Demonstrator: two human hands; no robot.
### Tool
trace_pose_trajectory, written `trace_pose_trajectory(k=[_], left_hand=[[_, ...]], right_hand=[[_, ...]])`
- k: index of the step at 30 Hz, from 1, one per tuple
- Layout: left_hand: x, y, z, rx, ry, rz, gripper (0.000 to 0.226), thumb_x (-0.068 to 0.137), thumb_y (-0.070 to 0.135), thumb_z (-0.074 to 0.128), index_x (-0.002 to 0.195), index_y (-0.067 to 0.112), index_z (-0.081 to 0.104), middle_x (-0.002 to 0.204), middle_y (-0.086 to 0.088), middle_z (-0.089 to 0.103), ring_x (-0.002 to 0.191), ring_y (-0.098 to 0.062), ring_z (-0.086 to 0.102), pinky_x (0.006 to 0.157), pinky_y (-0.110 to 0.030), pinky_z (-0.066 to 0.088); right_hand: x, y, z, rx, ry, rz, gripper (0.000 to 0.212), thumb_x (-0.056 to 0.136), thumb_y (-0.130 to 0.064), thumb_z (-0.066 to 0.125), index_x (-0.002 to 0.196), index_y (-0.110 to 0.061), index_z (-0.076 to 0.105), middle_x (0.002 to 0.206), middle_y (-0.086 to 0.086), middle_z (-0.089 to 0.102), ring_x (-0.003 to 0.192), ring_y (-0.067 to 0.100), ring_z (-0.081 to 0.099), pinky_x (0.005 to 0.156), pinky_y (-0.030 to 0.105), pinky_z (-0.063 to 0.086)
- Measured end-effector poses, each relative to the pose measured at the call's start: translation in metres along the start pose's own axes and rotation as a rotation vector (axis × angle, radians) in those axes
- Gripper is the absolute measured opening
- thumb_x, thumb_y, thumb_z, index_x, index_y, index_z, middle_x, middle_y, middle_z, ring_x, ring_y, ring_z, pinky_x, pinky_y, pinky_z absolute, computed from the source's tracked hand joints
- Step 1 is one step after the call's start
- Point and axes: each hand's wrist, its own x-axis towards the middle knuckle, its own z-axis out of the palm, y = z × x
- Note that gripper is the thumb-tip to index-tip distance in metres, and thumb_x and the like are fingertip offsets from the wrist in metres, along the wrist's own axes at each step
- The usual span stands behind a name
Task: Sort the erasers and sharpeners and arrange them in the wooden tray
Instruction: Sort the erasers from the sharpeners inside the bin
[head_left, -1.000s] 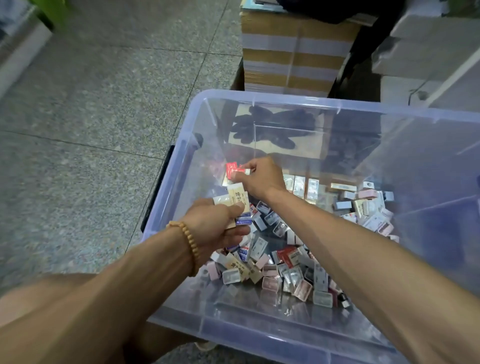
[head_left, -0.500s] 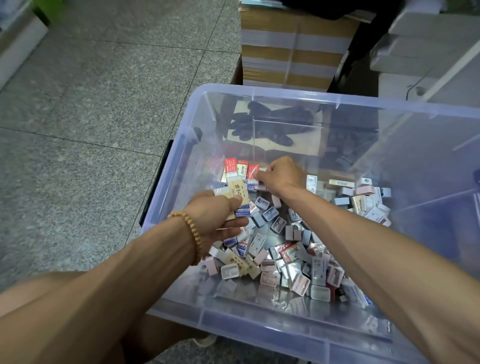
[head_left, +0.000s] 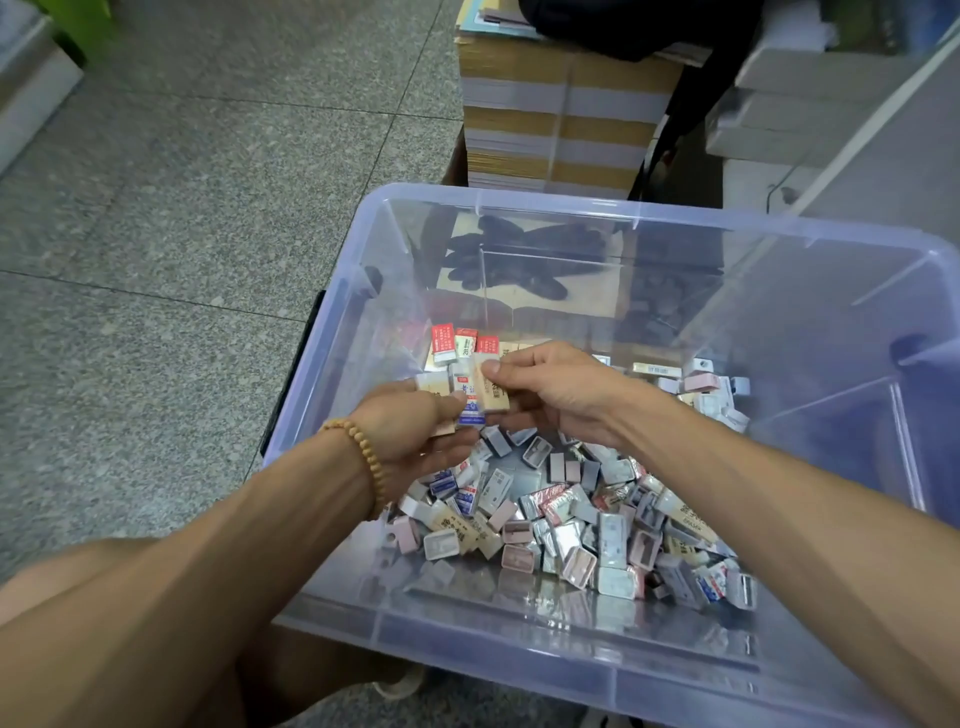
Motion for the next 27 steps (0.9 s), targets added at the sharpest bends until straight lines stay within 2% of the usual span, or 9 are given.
trace_pose_trajectory(k=[4, 6, 8, 10, 15, 19, 22, 24, 27], left_hand=[[0.003, -0.003, -0.001, 0.055, 0.042, -0.03, 0.004, 0.095, 0.004, 0.057, 0.098, 0.002, 0.056, 0.084, -0.015, 0.069, 0.065, -0.019, 0.068, 0.056, -0.029, 0.059], [0.003, -0.003, -0.001, 0.063, 0.048, -0.028, 0.003, 0.095, 0.004, 0.057, 0.094, 0.003, 0.055, 0.082, -0.015, 0.069, 0.063, -0.019, 0.068, 0.055, -0.029, 0.059], [0.004, -0.003, -0.001, 0.052, 0.047, -0.019, 0.005, 0.095, 0.003, 0.057, 0.091, 0.004, 0.055, 0.079, -0.013, 0.068, 0.061, -0.019, 0.067, 0.056, -0.029, 0.058], [0.005, -0.002, -0.001, 0.041, 0.046, -0.009, 0.005, 0.095, 0.003, 0.057, 0.09, 0.004, 0.056, 0.077, -0.012, 0.068, 0.06, -0.018, 0.067, 0.059, -0.03, 0.058], [0.007, -0.001, -0.001, 0.03, 0.043, -0.007, 0.003, 0.094, 0.004, 0.058, 0.097, 0.005, 0.059, 0.08, -0.013, 0.071, 0.061, -0.018, 0.068, 0.061, -0.03, 0.058], [0.009, -0.001, -0.002, 0.04, 0.036, -0.005, 0.004, 0.095, 0.004, 0.056, 0.099, 0.004, 0.058, 0.085, -0.014, 0.071, 0.062, -0.018, 0.068, 0.063, -0.031, 0.058], [0.009, -0.002, -0.001, 0.054, 0.036, -0.008, 0.005, 0.095, 0.005, 0.056, 0.1, 0.006, 0.058, 0.085, -0.013, 0.071, 0.062, -0.017, 0.068, 0.058, -0.029, 0.058], [0.009, -0.001, 0.001, 0.062, 0.039, -0.004, 0.006, 0.095, 0.005, 0.056, 0.1, 0.006, 0.059, 0.086, -0.012, 0.071, 0.062, -0.017, 0.068, 0.053, -0.027, 0.057], [0.012, -0.001, 0.008, 0.106, 0.032, 0.018, 0.015, 0.095, 0.003, 0.055, 0.11, 0.003, 0.059, 0.088, -0.013, 0.07, 0.063, -0.018, 0.067, 0.051, -0.025, 0.055]], right_hand=[[0.025, -0.001, -0.009, -0.267, 0.297, -0.035, 0.016, 0.093, -0.029, 0.069, 0.088, -0.014, 0.072, 0.067, 0.003, 0.07, 0.05, 0.01, 0.058, 0.046, 0.021, 0.049], [0.044, -0.002, -0.005, -0.341, 0.413, -0.058, 0.024, 0.094, -0.028, 0.069, 0.078, -0.011, 0.071, 0.066, 0.006, 0.069, 0.052, 0.014, 0.061, 0.057, 0.027, 0.059], [0.061, -0.002, 0.005, -0.321, 0.427, -0.055, 0.029, 0.096, -0.02, 0.067, 0.07, -0.008, 0.065, 0.068, 0.009, 0.068, 0.053, 0.017, 0.067, 0.07, 0.037, 0.063], [0.075, -0.001, 0.014, -0.437, 0.45, -0.063, 0.03, 0.094, -0.015, 0.068, 0.066, -0.008, 0.061, 0.064, 0.006, 0.065, 0.05, 0.015, 0.067, 0.069, 0.036, 0.062], [0.088, 0.008, 0.014, -0.758, 0.589, -0.116, 0.039, 0.084, -0.042, 0.077, 0.068, -0.008, 0.068, 0.077, 0.009, 0.072, 0.074, 0.026, 0.069, 0.064, 0.031, 0.052], [0.086, 0.009, 0.013, -0.758, 0.559, -0.08, 0.045, 0.085, -0.047, 0.074, 0.065, -0.007, 0.065, 0.076, 0.01, 0.072, 0.071, 0.025, 0.068, 0.068, 0.035, 0.055], [0.058, 0.002, 0.009, -0.53, 0.476, -0.12, 0.046, 0.097, -0.039, 0.06, 0.075, 0.001, 0.071, 0.065, 0.008, 0.069, 0.054, 0.018, 0.062, 0.058, 0.032, 0.052], [0.029, -0.002, 0.004, -0.331, 0.331, -0.095, 0.042, 0.101, -0.037, 0.053, 0.081, -0.004, 0.07, 0.063, 0.006, 0.066, 0.049, 0.015, 0.055, 0.051, 0.026, 0.043], [-0.003, 0.0, -0.001, -0.234, 0.118, -0.023, 0.024, 0.097, -0.026, 0.062, 0.086, -0.006, 0.069, 0.073, 0.011, 0.069, 0.052, 0.015, 0.06, 0.046, 0.023, 0.044]])
